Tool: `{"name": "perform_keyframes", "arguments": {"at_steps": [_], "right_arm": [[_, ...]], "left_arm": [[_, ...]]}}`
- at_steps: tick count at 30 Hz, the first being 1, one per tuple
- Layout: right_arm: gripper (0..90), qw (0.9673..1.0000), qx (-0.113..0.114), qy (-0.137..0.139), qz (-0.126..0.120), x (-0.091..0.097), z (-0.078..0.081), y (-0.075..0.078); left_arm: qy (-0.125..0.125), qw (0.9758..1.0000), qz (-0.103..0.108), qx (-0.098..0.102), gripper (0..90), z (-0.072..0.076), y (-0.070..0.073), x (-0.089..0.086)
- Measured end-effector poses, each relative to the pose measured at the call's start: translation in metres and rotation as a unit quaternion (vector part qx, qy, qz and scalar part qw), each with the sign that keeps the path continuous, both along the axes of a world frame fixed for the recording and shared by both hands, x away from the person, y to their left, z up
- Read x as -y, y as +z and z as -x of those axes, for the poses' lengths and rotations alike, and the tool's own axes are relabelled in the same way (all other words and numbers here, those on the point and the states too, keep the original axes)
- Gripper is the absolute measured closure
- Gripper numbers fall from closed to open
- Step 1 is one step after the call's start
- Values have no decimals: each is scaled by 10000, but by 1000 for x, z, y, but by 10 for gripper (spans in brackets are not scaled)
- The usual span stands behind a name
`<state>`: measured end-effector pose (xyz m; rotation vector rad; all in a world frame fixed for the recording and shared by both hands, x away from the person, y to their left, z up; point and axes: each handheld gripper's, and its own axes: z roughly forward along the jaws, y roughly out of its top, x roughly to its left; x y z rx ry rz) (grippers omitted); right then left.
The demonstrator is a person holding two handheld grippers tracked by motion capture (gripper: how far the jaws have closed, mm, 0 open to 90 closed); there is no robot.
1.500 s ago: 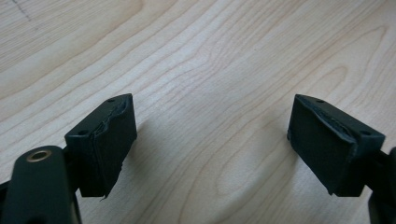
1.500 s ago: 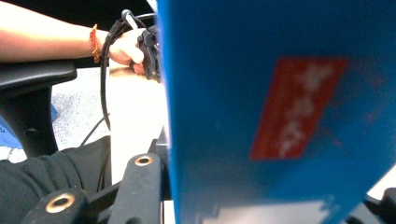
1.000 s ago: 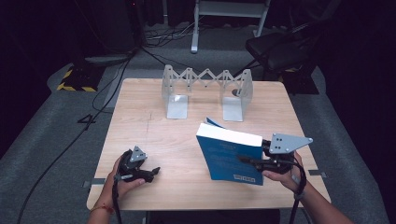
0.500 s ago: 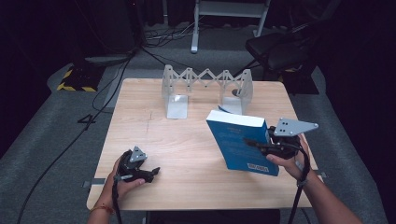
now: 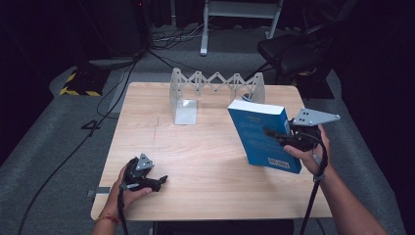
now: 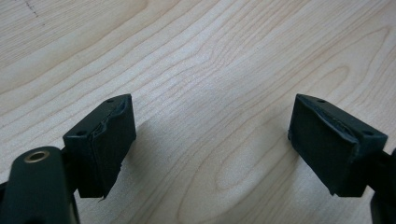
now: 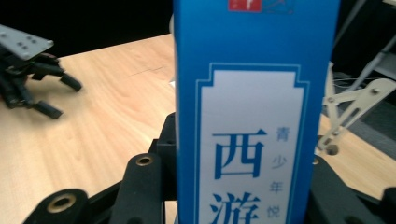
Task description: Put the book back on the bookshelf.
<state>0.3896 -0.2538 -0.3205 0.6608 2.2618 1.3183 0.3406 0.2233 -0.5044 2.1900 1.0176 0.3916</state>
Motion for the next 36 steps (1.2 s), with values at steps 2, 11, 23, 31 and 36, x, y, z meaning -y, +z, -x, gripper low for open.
{"name": "perform_keyframes", "arguments": {"at_steps": [2,11,23,31,36], "right_arm": [[614,10000,-2,-81,3,0,-4,2],[613,9988,79,-459,138,-4,-28,13],[613,9960,81,-891,10,-16,-62,26],[613,9949,-10,-999,-163,-26,-84,29],[613,9941,57,-1081,-111,-34,-96,32]], "left_arm": [[0,10000,-1,1,157,0,0,0],[67,10000,16,13,157,1,0,1],[50,10000,17,-2,155,1,0,0],[-2,10000,-1,-7,151,1,0,0],[-42,10000,-37,31,151,0,0,0]]}}
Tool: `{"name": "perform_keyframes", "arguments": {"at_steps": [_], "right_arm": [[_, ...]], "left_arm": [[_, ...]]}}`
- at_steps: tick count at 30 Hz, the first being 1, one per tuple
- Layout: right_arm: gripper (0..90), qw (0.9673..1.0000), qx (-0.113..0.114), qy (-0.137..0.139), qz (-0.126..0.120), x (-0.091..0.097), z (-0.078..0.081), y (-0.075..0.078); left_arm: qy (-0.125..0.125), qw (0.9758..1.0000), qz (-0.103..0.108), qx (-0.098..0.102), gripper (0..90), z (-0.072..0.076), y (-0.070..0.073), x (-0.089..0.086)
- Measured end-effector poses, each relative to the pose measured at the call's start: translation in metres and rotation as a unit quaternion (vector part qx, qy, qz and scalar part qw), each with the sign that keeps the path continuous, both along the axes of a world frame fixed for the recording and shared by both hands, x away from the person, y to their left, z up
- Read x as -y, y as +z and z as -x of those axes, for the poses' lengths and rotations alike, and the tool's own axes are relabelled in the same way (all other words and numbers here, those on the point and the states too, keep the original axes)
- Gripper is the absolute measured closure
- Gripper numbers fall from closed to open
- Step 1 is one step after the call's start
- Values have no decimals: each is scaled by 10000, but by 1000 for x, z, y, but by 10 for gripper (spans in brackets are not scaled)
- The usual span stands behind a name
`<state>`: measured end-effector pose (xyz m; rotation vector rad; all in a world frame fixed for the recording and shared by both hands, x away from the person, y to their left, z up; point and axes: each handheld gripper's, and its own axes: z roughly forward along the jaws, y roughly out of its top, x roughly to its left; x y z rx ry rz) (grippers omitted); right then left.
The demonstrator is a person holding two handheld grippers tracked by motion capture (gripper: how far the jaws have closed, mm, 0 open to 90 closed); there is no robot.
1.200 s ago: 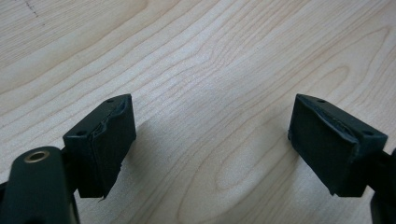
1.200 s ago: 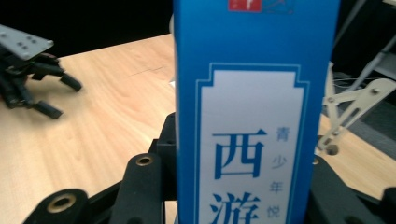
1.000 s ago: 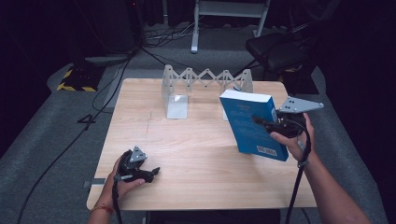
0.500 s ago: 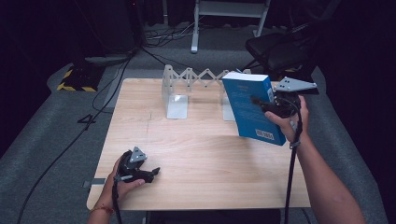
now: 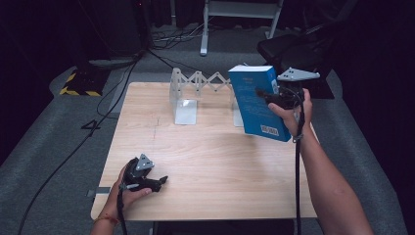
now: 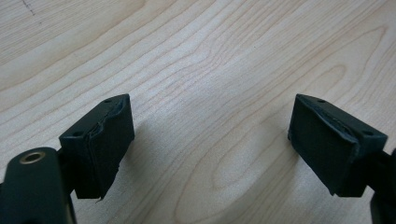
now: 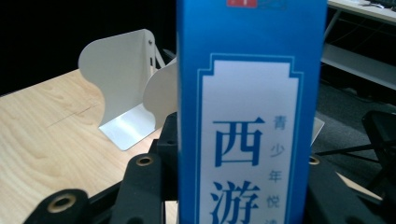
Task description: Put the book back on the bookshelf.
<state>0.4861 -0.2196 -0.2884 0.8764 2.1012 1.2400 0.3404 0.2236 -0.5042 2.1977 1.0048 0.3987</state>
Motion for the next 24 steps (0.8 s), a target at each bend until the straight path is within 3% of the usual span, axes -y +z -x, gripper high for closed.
{"name": "perform_keyframes", "arguments": {"at_steps": [10,24], "right_arm": [[613,9996,-1,-268,-91,-12,-28,4],[613,9974,-21,-676,-266,-23,-64,-5]], "left_arm": [[-54,10000,13,-27,149,0,0,0],[-84,9999,35,-63,149,1,0,1]]}}
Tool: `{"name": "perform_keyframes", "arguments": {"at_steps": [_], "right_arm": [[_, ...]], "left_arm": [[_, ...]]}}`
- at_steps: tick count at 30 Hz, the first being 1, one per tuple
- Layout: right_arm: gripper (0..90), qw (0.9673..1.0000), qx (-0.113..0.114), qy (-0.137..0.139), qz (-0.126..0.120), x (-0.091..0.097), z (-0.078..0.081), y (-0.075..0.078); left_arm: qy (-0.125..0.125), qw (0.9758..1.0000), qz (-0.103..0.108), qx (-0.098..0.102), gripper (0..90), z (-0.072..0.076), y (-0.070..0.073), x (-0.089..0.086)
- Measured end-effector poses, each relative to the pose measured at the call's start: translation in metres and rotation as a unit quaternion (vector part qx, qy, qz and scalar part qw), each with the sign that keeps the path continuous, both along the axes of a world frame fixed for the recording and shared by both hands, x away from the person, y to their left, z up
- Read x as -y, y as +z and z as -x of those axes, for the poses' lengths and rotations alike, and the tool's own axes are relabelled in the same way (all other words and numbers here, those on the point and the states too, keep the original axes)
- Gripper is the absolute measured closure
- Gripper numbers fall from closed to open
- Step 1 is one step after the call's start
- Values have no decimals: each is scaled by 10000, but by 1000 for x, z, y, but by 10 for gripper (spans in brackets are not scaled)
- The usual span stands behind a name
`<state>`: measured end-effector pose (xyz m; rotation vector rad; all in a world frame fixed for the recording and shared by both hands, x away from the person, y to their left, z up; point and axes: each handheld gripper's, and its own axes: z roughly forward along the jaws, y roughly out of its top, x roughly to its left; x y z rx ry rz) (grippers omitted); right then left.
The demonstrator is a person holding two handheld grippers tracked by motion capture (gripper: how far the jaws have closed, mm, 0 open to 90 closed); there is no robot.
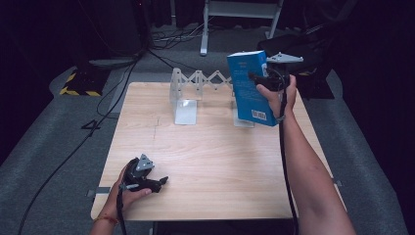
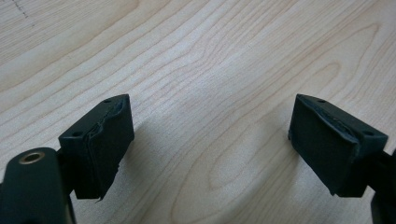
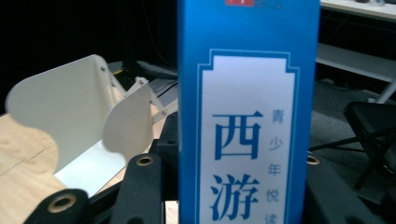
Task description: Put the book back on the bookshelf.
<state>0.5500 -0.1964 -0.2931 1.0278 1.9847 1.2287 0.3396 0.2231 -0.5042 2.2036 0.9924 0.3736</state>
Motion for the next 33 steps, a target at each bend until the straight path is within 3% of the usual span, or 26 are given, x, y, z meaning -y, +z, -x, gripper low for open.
{"name": "perform_keyframes", "arguments": {"at_steps": [2,15,16,24,33], "right_arm": [[613,9999,46,-71,72,-3,-4,-1],[613,9992,71,-368,-102,0,-27,-14],[613,9990,133,-384,-200,1,-27,-17],[612,9981,480,-317,-238,1,-19,-30],[612,9977,504,-292,-348,10,-12,-50]], "left_arm": [[8,10000,3,15,149,0,0,0],[-13,10000,3,5,148,0,0,0],[-25,10000,-2,-8,148,0,0,0],[-38,10000,-8,1,150,0,0,0],[-56,10000,-1,2,150,0,0,0]]}}
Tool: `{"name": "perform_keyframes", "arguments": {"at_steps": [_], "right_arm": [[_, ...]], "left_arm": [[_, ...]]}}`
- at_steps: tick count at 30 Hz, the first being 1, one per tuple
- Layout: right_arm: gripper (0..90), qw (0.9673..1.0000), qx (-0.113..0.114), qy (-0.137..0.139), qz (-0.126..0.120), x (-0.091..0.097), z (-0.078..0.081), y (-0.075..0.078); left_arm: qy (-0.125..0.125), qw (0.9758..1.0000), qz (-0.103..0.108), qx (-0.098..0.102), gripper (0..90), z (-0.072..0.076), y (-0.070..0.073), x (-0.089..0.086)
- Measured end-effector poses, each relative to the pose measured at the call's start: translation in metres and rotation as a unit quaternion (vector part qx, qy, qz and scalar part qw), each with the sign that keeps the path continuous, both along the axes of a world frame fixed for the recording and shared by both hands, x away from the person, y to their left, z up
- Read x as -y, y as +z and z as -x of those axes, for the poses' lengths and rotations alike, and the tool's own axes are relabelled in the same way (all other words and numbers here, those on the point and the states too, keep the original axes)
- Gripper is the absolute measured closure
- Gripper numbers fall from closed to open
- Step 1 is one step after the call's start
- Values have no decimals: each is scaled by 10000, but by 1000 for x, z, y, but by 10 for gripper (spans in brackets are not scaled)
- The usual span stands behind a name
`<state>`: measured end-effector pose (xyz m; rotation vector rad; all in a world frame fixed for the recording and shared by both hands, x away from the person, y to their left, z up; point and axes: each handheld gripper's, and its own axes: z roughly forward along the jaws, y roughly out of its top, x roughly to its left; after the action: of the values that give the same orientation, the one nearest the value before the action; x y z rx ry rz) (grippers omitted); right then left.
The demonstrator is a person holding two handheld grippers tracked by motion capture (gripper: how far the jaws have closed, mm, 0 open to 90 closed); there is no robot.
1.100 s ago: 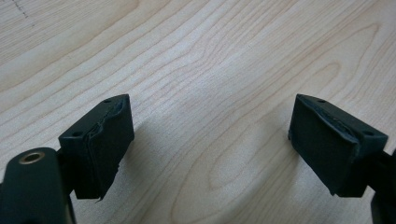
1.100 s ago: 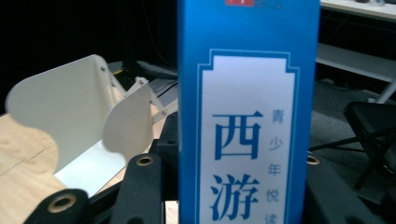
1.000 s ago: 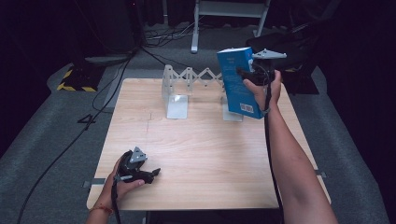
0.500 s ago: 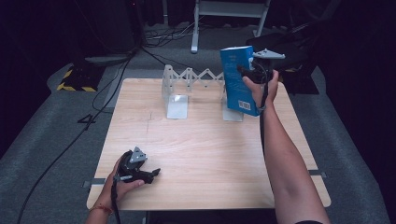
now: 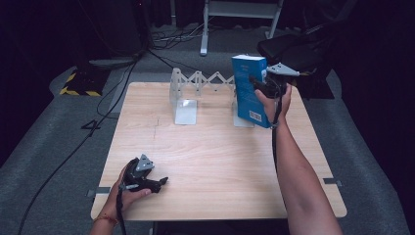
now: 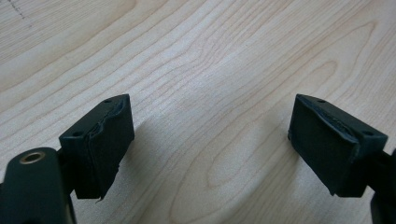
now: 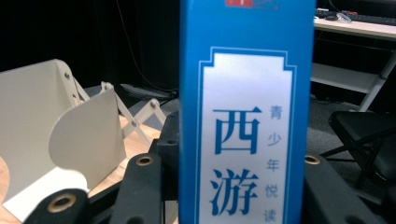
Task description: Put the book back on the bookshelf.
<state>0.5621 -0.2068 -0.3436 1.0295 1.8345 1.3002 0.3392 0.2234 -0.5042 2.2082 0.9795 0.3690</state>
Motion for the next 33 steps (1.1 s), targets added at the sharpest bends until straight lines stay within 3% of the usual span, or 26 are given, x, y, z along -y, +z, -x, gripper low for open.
{"name": "perform_keyframes", "arguments": {"at_steps": [4,9,22,25,33], "right_arm": [[611,9999,33,62,-136,5,5,-8],[608,9999,31,165,12,9,16,-9],[604,9994,-82,302,-142,47,67,-32],[604,9993,-104,329,-147,53,73,-36],[602,9989,-173,439,68,62,88,-41]], "left_arm": [[6,10000,11,-8,150,0,0,0],[9,10000,11,3,150,0,0,0],[9,10000,7,13,148,-1,0,1],[8,10000,16,-7,147,-1,0,1],[14,10000,14,-6,146,-1,0,2]]}}
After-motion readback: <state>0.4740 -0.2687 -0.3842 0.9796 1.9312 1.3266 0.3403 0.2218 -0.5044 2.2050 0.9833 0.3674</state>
